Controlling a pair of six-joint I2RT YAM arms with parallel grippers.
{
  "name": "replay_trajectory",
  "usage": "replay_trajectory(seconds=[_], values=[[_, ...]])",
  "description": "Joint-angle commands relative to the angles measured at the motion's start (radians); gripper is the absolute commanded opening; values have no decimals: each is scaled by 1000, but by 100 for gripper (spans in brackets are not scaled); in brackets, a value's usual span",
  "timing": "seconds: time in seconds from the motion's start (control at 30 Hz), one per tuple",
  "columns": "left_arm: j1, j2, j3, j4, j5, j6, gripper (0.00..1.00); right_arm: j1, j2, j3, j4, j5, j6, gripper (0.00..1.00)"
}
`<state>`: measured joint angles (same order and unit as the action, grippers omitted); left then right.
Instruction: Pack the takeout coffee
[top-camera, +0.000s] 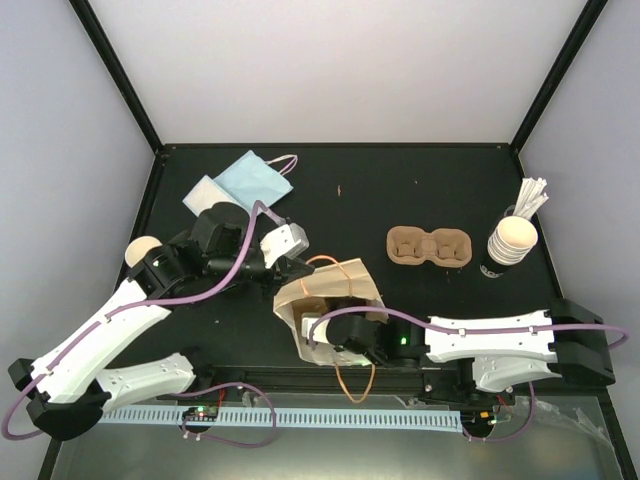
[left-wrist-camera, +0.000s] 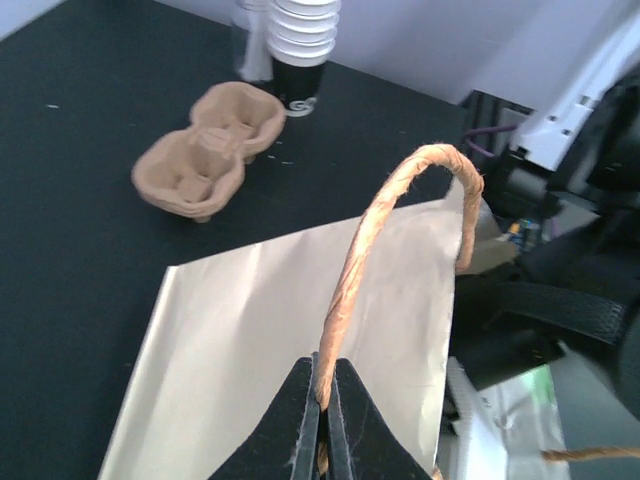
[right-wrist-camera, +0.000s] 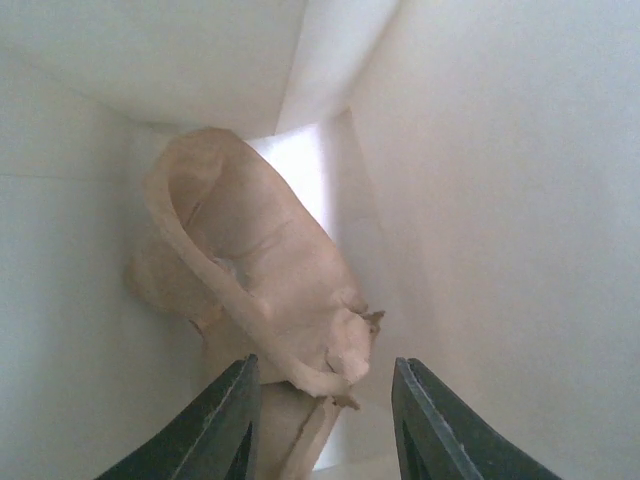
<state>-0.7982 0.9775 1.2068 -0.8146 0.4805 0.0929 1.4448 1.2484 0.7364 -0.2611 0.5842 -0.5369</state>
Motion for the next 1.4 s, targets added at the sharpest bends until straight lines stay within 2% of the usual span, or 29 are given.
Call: replay_trajectory(seconds=[0.0, 0.2, 0.43, 0.63, 0.8, 0.93, 1.03, 1.2, 1.37], values=[[-3, 24, 91, 42, -139, 5, 2, -25, -19, 55, -49, 60, 24, 40], [-2, 72, 161, 102, -177, 50, 2, -41, 23, 96, -126, 48, 27, 37], [-1, 134, 187, 231, -229, 82, 2, -47, 117, 62, -41, 74, -5, 37], [-1, 70, 61, 385, -236, 98, 2, -49, 217, 53, 47, 79, -14, 36], [-2, -13, -47, 334, -131, 96, 2, -49, 225, 37, 45, 62, 9, 37], [-5, -79, -167, 351, -42, 15, 2, -48, 208, 31, 20, 54, 36, 40], [-9, -130, -228, 355, -38, -17, 2, -38, 204, 32, -6, 60, 59, 40], [-9, -167, -257, 351, -19, -43, 2, -27, 157, 33, -16, 63, 88, 43], [-10, -157, -248, 339, -4, -46, 2, -28, 122, 82, -54, 155, 60, 45]])
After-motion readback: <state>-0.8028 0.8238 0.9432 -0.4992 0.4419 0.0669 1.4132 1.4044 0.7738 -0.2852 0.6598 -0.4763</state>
